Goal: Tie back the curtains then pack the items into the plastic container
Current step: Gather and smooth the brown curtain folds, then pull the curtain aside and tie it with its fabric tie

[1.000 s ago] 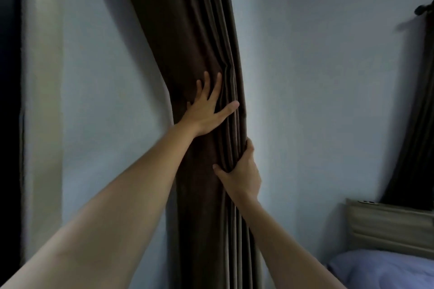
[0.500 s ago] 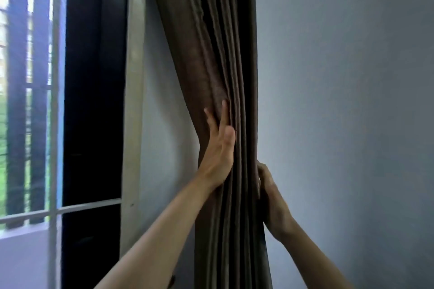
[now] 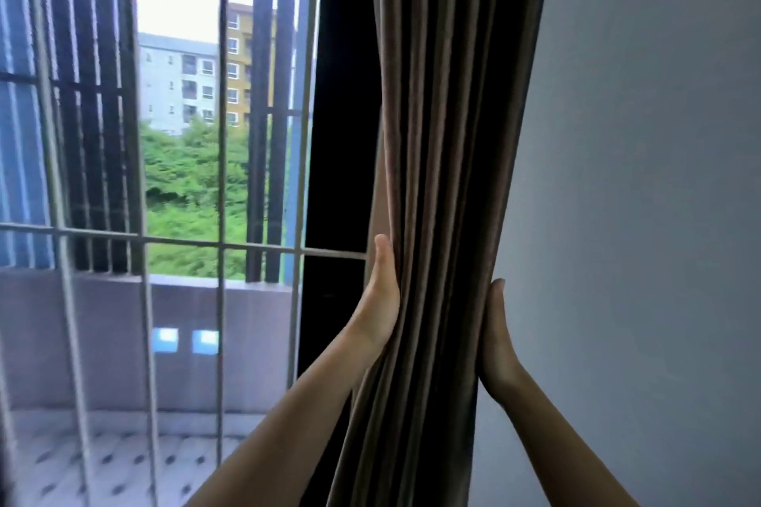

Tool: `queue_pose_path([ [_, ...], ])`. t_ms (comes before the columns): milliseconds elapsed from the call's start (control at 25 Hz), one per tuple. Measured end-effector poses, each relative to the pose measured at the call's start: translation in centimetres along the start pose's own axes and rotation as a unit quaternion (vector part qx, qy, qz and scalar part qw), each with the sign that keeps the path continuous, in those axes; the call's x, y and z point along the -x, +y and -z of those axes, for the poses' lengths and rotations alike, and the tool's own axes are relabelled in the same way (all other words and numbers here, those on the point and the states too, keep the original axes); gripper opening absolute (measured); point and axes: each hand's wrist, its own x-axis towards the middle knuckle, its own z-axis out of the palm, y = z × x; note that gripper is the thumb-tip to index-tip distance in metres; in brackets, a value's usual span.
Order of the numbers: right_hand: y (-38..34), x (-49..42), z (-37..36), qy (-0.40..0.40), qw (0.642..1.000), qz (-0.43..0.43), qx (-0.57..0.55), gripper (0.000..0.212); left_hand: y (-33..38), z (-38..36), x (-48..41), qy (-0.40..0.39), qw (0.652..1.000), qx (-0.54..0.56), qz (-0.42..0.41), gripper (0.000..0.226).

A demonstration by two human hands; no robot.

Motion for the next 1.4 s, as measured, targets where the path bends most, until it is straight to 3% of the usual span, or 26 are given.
queue_pose_path([
  [200, 1.1, 1.8, -5.0, -0.029, 0.999, -0.013, -0.014, 0.107, -0.3, 4.9, 2.9, 0.022, 0.998, -0.007, 0.066, 0.075],
  [440, 4.4, 4.5, -8.5, 0.008, 0.999, -0.051, 0.000, 0.108, -4.7, 7.7, 7.6, 0.063, 0.980, -0.033, 0.184, 0.080],
  [600, 7.8, 9.5, -9.2, 0.034, 0.989, -0.137, -0.036, 0.080, -7.7, 5.8, 13.1, 0.034, 0.968, 0.009, 0.247, 0.074],
  [800, 9.7, 9.2, -7.0, 0.091, 0.987, -0.127, -0.046, 0.101, -9.4, 2.9, 12.0, -0.001, 0.978, 0.009, 0.206, 0.078],
  [880, 9.6, 8.5, -5.9, 0.074, 0.989, -0.122, -0.031, 0.094, -9.9, 2.5, 11.5, 0.002, 0.977, 0.000, 0.215, 0.085],
  [1000, 9.6, 8.5, -5.9, 0.059, 0.992, -0.111, -0.026, 0.090, -9.9, 3.1, 11.1, 0.021, 0.977, 0.004, 0.211, 0.078],
  [1120, 8.4, 8.4, -5.2, 0.095, 0.991, -0.094, -0.005, 0.081, -9.1, 3.8, 10.8, 0.042, 0.981, 0.010, 0.187, 0.073],
  [1280, 3.4, 6.7, -4.5, 0.175, 0.981, 0.033, 0.070, 0.064, -7.0, 6.2, 9.9, 0.024, 0.993, -0.007, 0.115, 0.078],
  [1400, -1.4, 5.2, -4.8, 0.268, 0.932, 0.182, 0.161, 0.052, -3.6, 7.2, 7.2, 0.059, 0.994, -0.092, 0.010, 0.070],
])
